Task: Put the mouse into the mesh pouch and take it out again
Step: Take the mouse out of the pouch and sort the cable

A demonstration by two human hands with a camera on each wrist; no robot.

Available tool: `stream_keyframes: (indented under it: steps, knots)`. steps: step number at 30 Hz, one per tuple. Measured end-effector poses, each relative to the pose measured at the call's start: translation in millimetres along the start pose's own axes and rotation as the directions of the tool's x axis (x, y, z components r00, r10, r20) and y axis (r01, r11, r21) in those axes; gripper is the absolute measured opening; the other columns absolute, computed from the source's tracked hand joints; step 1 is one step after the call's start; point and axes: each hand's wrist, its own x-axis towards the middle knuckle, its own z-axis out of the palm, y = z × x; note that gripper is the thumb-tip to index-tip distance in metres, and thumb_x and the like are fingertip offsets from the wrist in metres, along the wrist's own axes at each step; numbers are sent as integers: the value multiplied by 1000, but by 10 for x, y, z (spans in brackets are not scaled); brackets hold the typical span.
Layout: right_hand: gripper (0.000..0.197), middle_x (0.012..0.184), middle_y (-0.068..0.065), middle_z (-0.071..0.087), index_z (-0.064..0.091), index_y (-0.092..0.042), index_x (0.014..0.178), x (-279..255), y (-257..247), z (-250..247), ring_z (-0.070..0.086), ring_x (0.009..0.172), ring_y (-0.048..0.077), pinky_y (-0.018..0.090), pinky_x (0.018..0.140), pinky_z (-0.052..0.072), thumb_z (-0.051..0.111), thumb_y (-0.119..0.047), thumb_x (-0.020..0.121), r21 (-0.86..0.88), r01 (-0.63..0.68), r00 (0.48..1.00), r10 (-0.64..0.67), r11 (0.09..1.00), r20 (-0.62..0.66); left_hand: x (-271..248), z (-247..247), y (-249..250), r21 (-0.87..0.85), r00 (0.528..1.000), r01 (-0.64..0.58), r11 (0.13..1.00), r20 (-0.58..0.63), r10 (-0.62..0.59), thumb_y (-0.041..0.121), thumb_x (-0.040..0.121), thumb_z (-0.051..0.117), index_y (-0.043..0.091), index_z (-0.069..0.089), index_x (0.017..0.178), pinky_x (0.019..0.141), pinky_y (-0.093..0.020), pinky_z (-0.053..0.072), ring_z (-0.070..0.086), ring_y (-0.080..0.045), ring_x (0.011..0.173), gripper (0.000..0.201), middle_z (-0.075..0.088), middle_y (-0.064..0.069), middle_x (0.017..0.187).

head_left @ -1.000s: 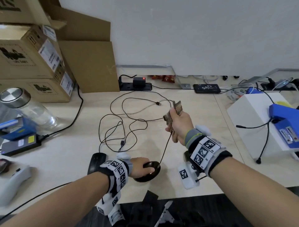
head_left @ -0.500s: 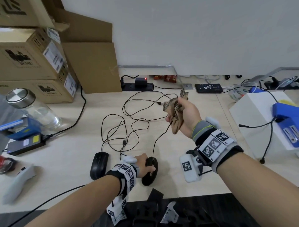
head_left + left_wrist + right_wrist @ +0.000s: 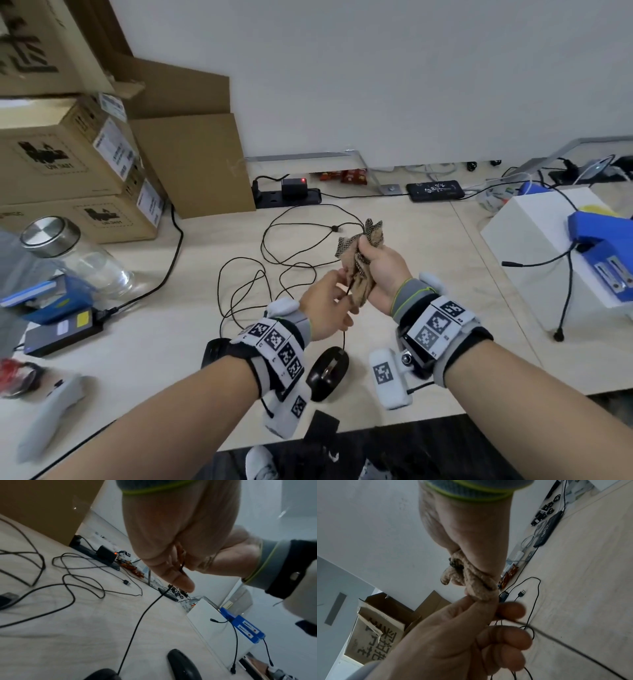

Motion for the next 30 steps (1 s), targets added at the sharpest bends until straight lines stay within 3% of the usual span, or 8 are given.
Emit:
stream_keyframes:
  steps: [5, 8, 14, 17, 19, 22, 27, 30]
  knots:
    - [28, 47, 6, 45, 46, -9, 80, -15, -147, -38, 40, 48, 21, 33, 55, 46, 44, -25, 103, 102, 52, 987, -36, 993, -154, 24, -235, -200, 362, 998, -50, 931, 57, 32, 23, 92, 60, 22, 64, 75, 69, -34, 56, 63, -13, 67, 18, 67, 5, 70]
    - [27, 45, 4, 45, 50, -11, 79, -16, -346, -45, 41, 43, 18, 31, 51, 45, 47, -26, 101, 94, 124, 969, -100, 988, -227, 3, -404, -330, 733, 975, -80, 676, 197, -98, 33, 94, 57, 15, 68, 90, 64, -22, 43, 59, -14, 80, 21, 67, 3, 88]
    - [35, 41, 3, 43, 46, -11, 71, -109, -896, -30, 42, 39, 19, 27, 49, 38, 47, -28, 101, 107, 274, 942, -244, 956, -233, 66, -454, -543, 959, 813, -76, 272, 217, -541, 31, 100, 46, 14, 58, 130, 100, -32, 41, 53, -24, 123, 36, 58, -3, 134]
    - [46, 45, 4, 43, 43, -12, 61, -138, -1043, -51, 46, 42, 19, 27, 53, 29, 46, -36, 101, 105, 267, 946, -240, 958, -218, 104, -437, -594, 960, 813, -101, 262, 231, -534, 30, 100, 46, 15, 57, 131, 102, -33, 41, 50, -23, 126, 36, 55, -3, 137]
    - [41, 49, 4, 46, 49, -12, 68, -163, -1015, -70, 45, 43, 19, 27, 53, 40, 50, -39, 98, 148, 269, 952, -240, 952, -187, 102, -447, -595, 952, 849, -118, 282, 244, -468, 32, 98, 51, 22, 52, 137, 103, -33, 42, 49, -21, 128, 40, 50, 1, 142]
    - [43, 64, 4, 55, 60, -13, 85, -181, -887, -114, 51, 55, 19, 29, 60, 48, 45, -53, 93, 189, 184, 982, -172, 964, -80, 12, -468, -532, 867, 936, -125, 482, 264, -232, 47, 84, 67, 36, 29, 148, 101, -36, 44, 48, -17, 128, 75, 39, 9, 148]
    - [39, 71, 9, 59, 59, -8, 96, -123, -716, -283, 54, 57, 20, 30, 57, 50, 46, -44, 98, 172, 140, 987, -122, 975, -109, -36, -477, 11, 858, 906, -194, 475, 342, -247, 66, 63, 74, 34, 17, 151, 100, -39, 46, 51, -21, 125, 109, 48, 4, 142]
    - [27, 77, 8, 63, 58, -9, 100, -177, -625, -292, 57, 63, 19, 32, 59, 51, 45, -33, 101, 175, 116, 993, -111, 978, -39, -32, -313, 270, 598, 935, -138, 789, 341, -95, 55, 82, 65, 32, 34, 144, 81, -29, 52, 66, -20, 97, 73, 55, 9, 135]
